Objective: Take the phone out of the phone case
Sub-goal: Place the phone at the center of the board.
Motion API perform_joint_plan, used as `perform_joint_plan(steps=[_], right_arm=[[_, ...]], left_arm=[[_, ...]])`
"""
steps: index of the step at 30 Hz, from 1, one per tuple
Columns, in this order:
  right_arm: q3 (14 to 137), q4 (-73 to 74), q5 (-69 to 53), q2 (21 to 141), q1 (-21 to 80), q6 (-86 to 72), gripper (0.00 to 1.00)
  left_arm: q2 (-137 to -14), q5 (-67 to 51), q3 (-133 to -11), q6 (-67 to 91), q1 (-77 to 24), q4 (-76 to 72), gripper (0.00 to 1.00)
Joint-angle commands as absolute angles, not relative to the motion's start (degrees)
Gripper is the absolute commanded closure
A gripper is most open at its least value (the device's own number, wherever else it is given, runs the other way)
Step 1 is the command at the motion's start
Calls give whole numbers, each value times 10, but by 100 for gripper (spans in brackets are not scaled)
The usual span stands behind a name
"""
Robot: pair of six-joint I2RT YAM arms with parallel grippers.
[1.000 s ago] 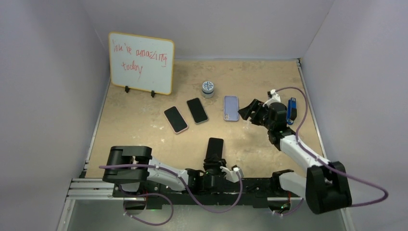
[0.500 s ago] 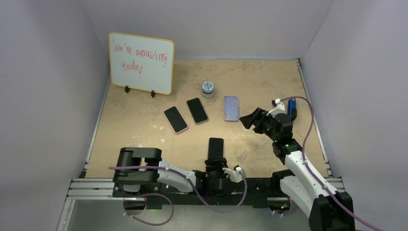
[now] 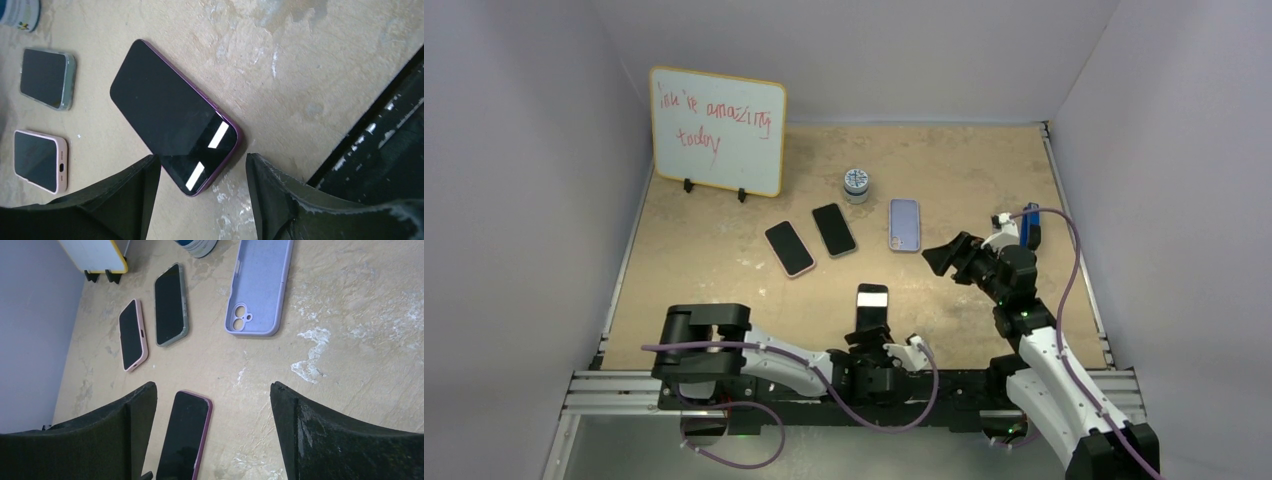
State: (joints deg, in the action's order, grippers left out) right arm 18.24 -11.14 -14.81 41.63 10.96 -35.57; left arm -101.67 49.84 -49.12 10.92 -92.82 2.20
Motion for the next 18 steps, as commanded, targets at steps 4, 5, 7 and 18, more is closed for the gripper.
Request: perform_joint_plan(steps=[4,5,7,18], right_arm=[[162,-150,-178,410,111,-352,15],[155,-166,-180,409,111,-352,15],[132,-212,-189,409,111,-361,14],[51,-392,-232,452,111,-440,10]], left_arm=[[-887,406,-474,159,-923,39,30],[-868,396,-468,159,-917,35,29],[-827,369,-458,166,-896,31,28],[-649,343,-408,285,-687,86,17]])
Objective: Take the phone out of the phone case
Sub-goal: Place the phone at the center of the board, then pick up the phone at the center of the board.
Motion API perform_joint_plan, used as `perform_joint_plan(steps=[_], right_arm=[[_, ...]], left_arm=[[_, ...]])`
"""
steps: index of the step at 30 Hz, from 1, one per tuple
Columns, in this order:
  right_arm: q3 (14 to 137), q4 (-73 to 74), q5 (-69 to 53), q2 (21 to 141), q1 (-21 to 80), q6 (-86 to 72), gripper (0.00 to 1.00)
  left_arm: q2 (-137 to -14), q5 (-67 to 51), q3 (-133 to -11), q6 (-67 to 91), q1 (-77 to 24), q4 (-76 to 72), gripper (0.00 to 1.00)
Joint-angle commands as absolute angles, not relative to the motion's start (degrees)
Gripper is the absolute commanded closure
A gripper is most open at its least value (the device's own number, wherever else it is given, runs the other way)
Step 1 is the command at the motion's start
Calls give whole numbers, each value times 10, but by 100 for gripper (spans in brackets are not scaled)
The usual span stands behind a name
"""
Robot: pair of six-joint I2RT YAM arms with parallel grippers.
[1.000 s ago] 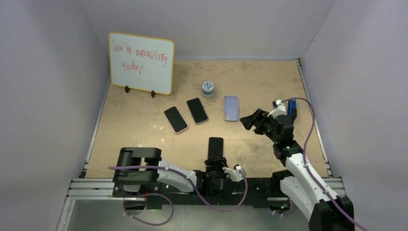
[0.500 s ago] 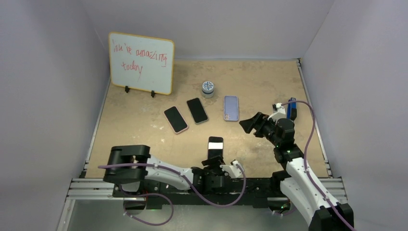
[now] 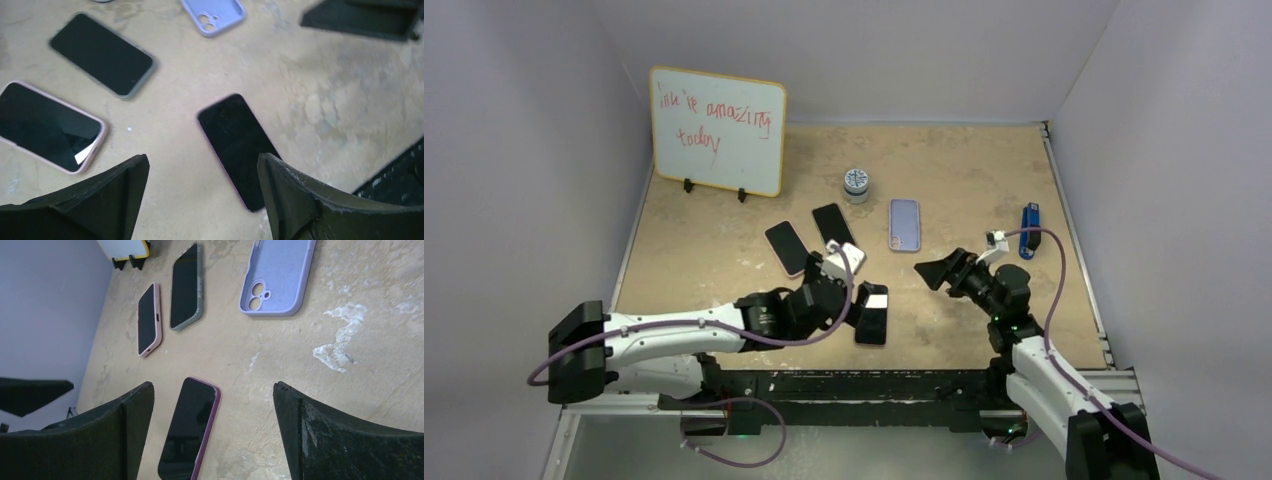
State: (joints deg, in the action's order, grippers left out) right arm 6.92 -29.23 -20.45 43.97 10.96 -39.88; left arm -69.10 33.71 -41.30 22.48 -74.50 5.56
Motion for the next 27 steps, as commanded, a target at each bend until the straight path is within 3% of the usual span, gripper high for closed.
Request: perform_joint_plan(steps=[1,10,18,27], right_arm=[[51,-395,-235,453,111,-444,10],[55,-371,-212,432,144,-446,9],[64,-325,-159,410,173,-440,8],[85,-275,-110,389,205,-423,1]], left_arm=[[-643,343,-409,291,-669,92,16],[-662,339,-444,364,-498,159,1],[-753,251,-475,384,-349,153,0],[-896,229,-558,394,-311,167,0]])
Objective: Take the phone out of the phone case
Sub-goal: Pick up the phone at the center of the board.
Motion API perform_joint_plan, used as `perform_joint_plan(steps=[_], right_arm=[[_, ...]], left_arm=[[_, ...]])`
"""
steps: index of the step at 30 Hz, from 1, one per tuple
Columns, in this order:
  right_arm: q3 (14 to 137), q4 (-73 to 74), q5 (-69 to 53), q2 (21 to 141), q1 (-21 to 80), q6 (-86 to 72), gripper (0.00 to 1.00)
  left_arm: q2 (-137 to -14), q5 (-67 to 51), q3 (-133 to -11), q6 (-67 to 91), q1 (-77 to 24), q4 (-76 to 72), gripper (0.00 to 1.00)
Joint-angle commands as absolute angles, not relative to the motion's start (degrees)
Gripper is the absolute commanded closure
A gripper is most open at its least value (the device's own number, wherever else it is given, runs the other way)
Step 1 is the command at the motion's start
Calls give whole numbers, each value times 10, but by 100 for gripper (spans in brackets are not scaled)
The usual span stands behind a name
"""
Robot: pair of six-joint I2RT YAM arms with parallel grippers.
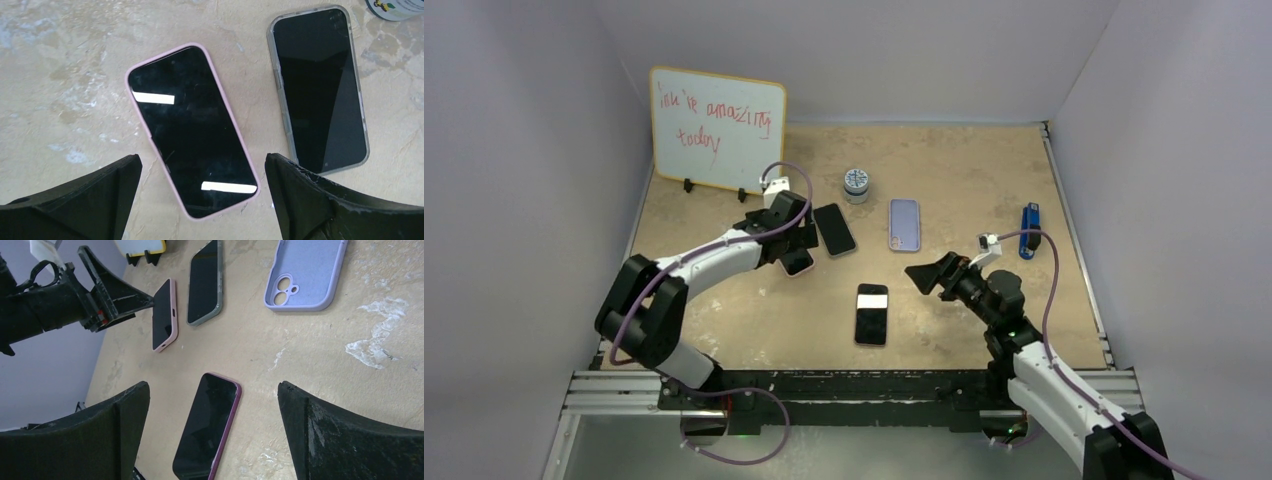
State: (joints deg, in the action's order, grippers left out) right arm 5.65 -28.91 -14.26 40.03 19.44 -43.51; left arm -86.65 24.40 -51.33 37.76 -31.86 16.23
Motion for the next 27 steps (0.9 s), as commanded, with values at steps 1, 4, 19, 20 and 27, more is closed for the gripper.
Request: perform_joint_plan(steps=[1,4,19,20,27], right_arm=[[86,-275,-109,388,207,-422,1],[89,-266,-103,384,211,-417,1],[94,-247,-80,370,222,-405,1],[95,-246,-79,369,223,-405,1],[95,-241,-76,367,226,-401,1]], left_arm=[[-908,229,-566,397,-309,170,0],[-940,239,-586,418,-304,193,0],[-1006,265,-623,531,-297,271,0],[-1008,262,-622,534,-297,269,0],[-1019,248,-623,562,-297,260,0]])
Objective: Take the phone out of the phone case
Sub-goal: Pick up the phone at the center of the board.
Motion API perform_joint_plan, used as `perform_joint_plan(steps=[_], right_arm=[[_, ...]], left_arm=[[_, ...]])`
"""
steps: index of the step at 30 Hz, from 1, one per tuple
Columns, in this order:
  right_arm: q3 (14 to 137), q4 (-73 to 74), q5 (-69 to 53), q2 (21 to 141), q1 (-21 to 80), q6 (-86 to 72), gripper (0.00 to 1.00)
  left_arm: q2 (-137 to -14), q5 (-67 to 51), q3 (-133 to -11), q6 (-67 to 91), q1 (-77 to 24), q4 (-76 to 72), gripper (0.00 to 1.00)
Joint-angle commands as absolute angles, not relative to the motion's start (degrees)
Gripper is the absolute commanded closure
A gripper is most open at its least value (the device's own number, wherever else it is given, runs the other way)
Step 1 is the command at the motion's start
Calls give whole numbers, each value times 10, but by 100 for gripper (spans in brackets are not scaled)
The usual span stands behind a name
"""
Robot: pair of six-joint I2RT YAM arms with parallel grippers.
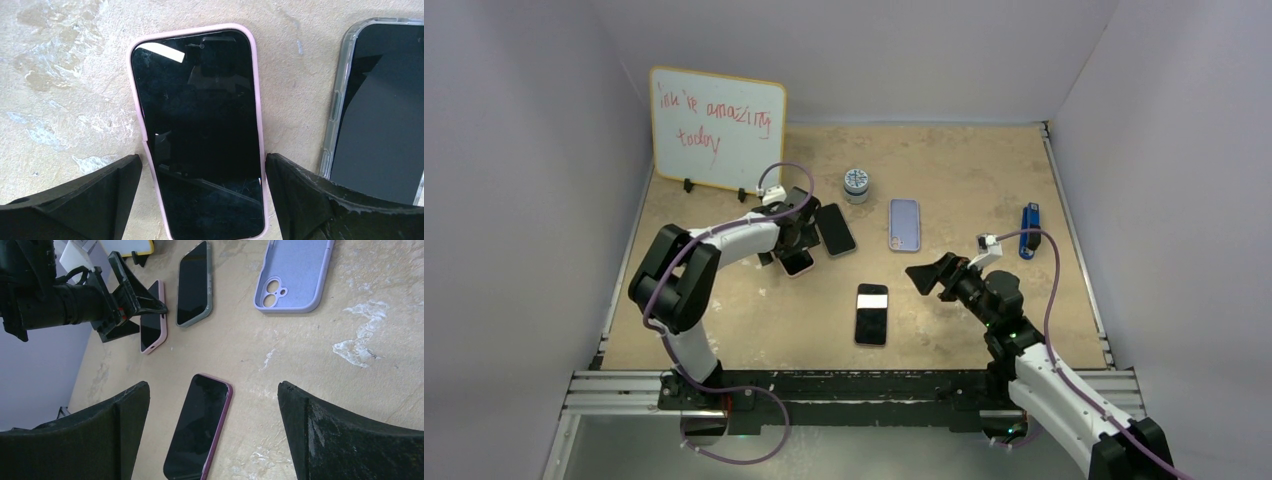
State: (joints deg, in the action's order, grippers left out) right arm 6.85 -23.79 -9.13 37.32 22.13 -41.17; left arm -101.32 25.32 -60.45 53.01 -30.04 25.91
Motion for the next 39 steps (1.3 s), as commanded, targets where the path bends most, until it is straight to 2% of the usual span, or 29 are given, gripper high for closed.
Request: perform_joint_plan(steps=[1,13,16,23,28,39], right_arm=[[95,-241,-76,367,226,-400,1],[96,-244,-92,362,226,-394,3],[105,-251,-97,366,226,-375,3],[122,-284,-194,407,230,-363,1],[145,-258,-179,408,267,-330,1],[184,-304,-84,499,404,-366,8]], left_arm=[[-1019,250,-622,567,-297,261,0],[-1045,238,-595,584,-297,261,1],[-1014,238,-557,581,-297,230,7],[-943,212,-476,577,-298,146,27],[-878,197,-430,559,-298,90,42],[-736,111,-353,533,-298,-27,54]])
